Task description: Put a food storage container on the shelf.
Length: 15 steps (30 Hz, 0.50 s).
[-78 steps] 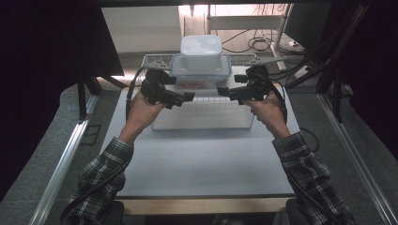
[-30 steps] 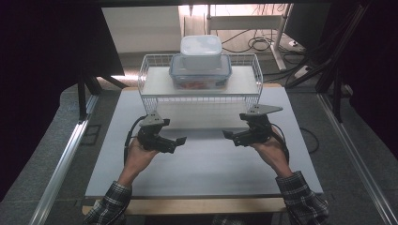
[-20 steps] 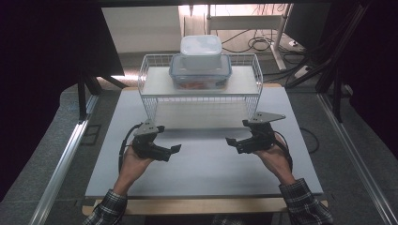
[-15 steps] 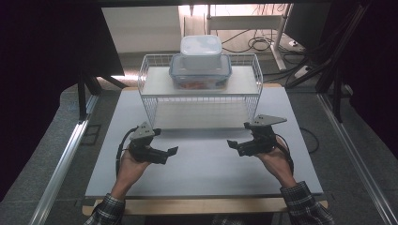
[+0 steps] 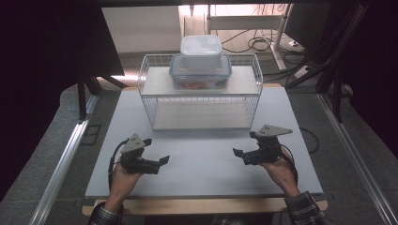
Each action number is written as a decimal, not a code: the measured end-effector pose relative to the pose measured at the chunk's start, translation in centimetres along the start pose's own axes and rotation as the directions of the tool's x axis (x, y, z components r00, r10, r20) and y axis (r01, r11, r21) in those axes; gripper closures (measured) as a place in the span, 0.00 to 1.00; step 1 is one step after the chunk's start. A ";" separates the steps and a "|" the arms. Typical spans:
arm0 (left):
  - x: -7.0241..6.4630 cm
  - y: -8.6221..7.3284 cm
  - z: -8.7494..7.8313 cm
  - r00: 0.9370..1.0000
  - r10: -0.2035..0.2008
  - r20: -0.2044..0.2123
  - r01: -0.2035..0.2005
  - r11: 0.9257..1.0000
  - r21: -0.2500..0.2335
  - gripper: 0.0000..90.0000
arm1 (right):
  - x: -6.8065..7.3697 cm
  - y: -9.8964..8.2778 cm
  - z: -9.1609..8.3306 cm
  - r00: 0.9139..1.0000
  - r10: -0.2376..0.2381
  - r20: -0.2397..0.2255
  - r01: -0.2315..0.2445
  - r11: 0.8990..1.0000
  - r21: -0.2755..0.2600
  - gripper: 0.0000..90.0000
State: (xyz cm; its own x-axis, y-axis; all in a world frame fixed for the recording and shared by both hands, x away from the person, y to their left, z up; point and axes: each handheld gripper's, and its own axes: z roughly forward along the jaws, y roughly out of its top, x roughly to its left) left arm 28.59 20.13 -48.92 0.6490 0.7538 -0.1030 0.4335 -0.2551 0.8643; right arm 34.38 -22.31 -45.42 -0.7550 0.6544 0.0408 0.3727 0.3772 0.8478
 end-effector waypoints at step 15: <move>0.2 -3.5 1.4 0.997 0.025 -0.070 -0.015 0.991 0.137 0.03 | -0.1 -3.9 0.5 1.000 0.013 0.010 -0.014 0.998 0.067 0.05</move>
State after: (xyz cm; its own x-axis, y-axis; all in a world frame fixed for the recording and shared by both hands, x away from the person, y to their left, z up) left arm 28.05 20.34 -52.68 0.6146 0.7875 -0.0467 0.5047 -0.3470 0.7905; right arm 33.29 -23.51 -49.00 -0.7444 0.6661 0.0466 0.4187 0.4113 0.8097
